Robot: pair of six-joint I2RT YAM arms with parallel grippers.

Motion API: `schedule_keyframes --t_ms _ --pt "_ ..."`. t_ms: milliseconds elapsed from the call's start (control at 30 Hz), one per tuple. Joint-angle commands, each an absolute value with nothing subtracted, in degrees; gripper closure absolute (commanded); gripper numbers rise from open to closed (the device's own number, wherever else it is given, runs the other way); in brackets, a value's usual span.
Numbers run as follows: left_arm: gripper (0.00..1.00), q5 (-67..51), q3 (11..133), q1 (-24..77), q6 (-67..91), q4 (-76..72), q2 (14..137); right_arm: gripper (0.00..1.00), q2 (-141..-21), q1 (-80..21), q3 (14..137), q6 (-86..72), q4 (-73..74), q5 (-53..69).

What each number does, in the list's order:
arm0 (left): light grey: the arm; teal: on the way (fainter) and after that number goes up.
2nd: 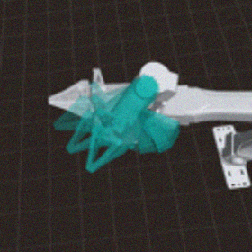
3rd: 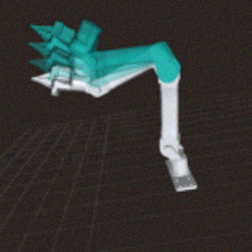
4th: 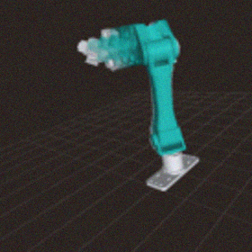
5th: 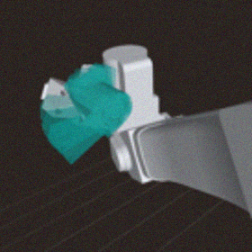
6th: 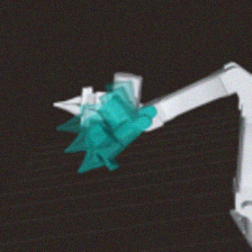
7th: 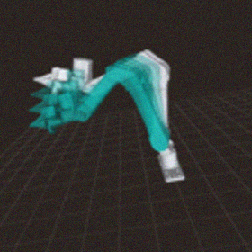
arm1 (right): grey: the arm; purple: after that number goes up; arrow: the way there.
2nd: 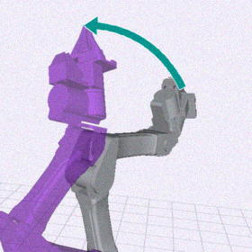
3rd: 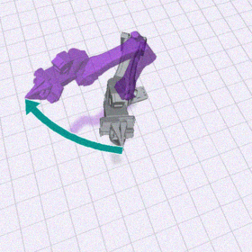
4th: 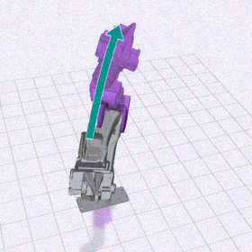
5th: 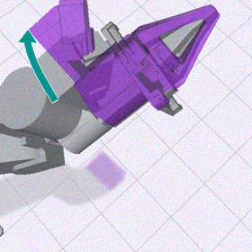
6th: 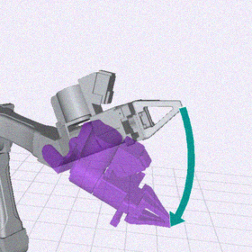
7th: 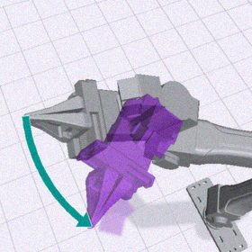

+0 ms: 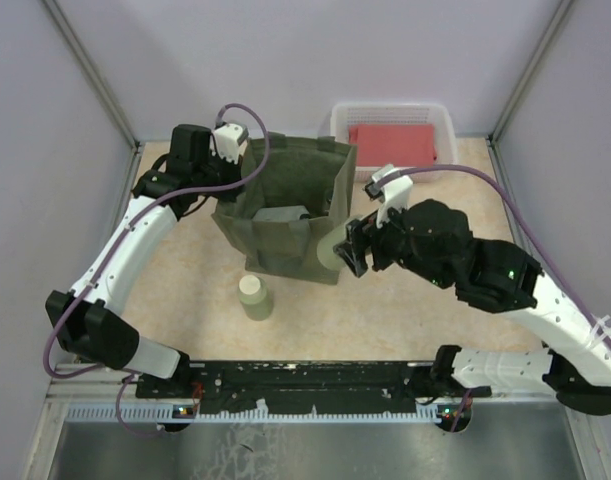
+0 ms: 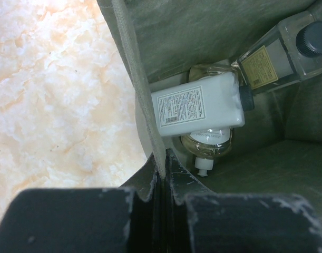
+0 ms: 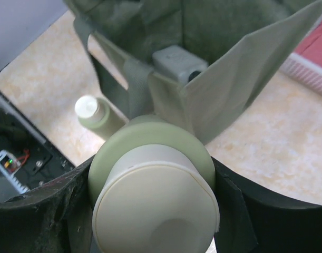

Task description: Place the personal care products into the canvas bag

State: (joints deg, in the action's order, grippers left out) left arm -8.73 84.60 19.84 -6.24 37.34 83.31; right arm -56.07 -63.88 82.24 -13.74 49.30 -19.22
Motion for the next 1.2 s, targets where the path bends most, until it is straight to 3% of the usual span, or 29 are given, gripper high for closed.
schedule_keyframes --t_ms 0,200,733,1167 --pt "1.00 -9.42 84.63 19.51 -6.85 36.77 80.83 1.00 -59.14 -56.66 88.72 -7.59 41.56 -17.00" --pt "1.00 -10.05 85.15 19.51 -6.87 36.75 80.57 1.00 -67.16 -39.46 93.47 -6.80 32.16 3.71" --pt "1.00 -9.39 86.66 19.49 -7.56 38.03 79.89 1.00 -86.87 -35.28 129.95 -2.68 38.56 10.86" --pt "1.00 -11.00 88.76 19.51 -7.33 38.07 80.29 1.00 -84.78 -35.73 95.30 -10.32 17.34 21.71"
